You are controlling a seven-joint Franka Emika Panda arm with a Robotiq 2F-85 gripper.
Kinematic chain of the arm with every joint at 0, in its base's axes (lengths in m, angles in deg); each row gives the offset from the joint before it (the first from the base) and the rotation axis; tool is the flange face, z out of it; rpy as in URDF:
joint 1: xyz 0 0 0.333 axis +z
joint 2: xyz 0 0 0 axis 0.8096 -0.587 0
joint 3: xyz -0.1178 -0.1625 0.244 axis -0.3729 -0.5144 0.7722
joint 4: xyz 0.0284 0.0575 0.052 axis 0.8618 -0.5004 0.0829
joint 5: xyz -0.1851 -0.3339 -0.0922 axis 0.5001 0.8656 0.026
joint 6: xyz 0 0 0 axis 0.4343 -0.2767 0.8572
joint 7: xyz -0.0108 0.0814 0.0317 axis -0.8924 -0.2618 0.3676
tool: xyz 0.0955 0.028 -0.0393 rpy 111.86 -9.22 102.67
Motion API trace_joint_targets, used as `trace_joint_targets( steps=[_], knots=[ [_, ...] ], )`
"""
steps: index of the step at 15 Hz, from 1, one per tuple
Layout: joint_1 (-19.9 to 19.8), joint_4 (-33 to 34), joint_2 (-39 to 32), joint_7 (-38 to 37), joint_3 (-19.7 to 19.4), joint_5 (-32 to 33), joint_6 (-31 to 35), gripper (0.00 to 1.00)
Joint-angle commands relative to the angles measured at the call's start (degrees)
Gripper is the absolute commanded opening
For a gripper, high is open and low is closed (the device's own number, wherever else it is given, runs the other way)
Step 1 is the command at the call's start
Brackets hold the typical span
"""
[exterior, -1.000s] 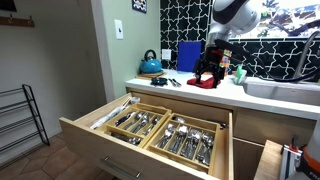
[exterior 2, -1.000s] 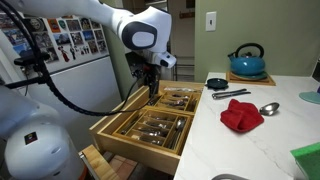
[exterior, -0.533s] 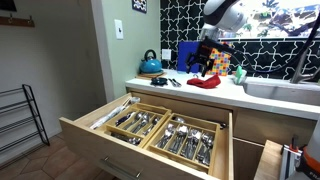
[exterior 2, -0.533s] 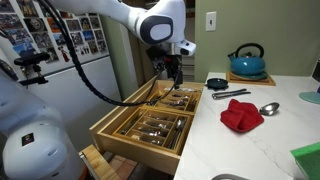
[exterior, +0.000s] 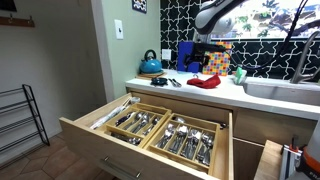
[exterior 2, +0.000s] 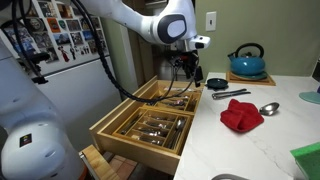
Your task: Put a knife in the drawer
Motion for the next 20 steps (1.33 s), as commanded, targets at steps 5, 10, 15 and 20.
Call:
trace_joint_targets(
  steps=[5, 10, 15, 20],
  knots=[
    [0.2, 0.6, -0.6, -0.1, -0.2, 0.3, -0.1, 1.00],
    [-0.1, 2.4, -2.6, -0.8, -0.3, 1.4, 1.2, 1.00],
    [-0.2, 6.0, -6.2, 0.0, -1.1, 1.4, 2.8, 1.00],
    [-0.2, 10.9, -11.1, -0.2, -2.1, 2.6, 4.3, 1.00]
  ],
)
